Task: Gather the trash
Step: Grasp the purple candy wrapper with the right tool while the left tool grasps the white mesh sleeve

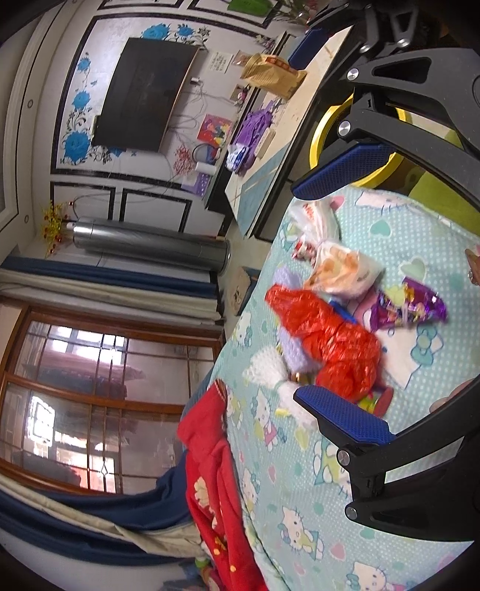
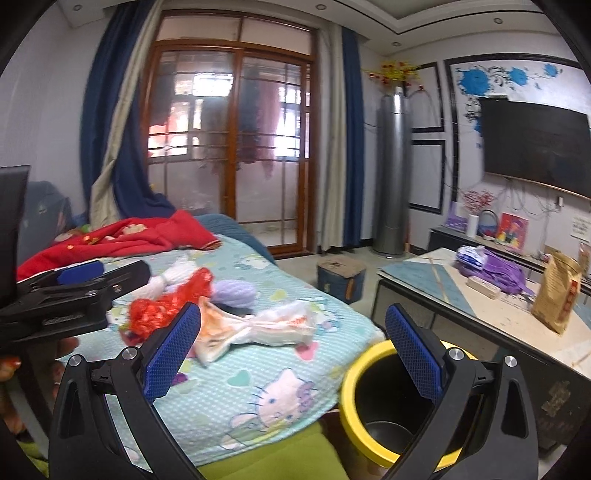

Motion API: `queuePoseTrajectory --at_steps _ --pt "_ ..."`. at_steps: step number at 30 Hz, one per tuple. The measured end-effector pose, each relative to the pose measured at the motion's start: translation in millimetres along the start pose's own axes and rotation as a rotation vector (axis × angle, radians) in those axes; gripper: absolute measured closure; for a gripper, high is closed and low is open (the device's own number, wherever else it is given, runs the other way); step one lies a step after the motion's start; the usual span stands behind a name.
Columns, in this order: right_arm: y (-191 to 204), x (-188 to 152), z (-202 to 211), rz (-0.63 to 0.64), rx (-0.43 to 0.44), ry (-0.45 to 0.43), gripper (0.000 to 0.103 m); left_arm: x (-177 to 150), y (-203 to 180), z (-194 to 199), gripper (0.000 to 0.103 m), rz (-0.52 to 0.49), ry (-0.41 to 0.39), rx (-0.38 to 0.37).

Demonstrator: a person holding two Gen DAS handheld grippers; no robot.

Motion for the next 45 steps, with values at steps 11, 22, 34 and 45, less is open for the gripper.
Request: queuePoseTrajectory --at_steps 11,22,34,45 --pt "59 -3 -12 0.043 0.122 0.104 0.006 12 67 2 0.011 0.058 0.021 0.126" --pt "114 -33 -30 0.075 0.261 0.270 0.015 -7 139 -23 0.011 0.169 0.154 0.132" --pt "170 -92 -65 0.170 0.326 0.519 0.044 -43 170 -64 0.014 0.315 0.302 0.033" --pt "168 -107 -70 0.138 0.346 0.556 0.062 -52 164 -76 0.040 0.388 0.288 -0.080"
Point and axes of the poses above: each gripper's, at about its wrist camera, not at the fingertips, and z roughly against the way its jaws point, y to its left, x to its top, the point moved 10 cm from there along -z, roughly the way its jaws point, and after that the axes turned 15 degrees about -x, right-handed, at the moved point
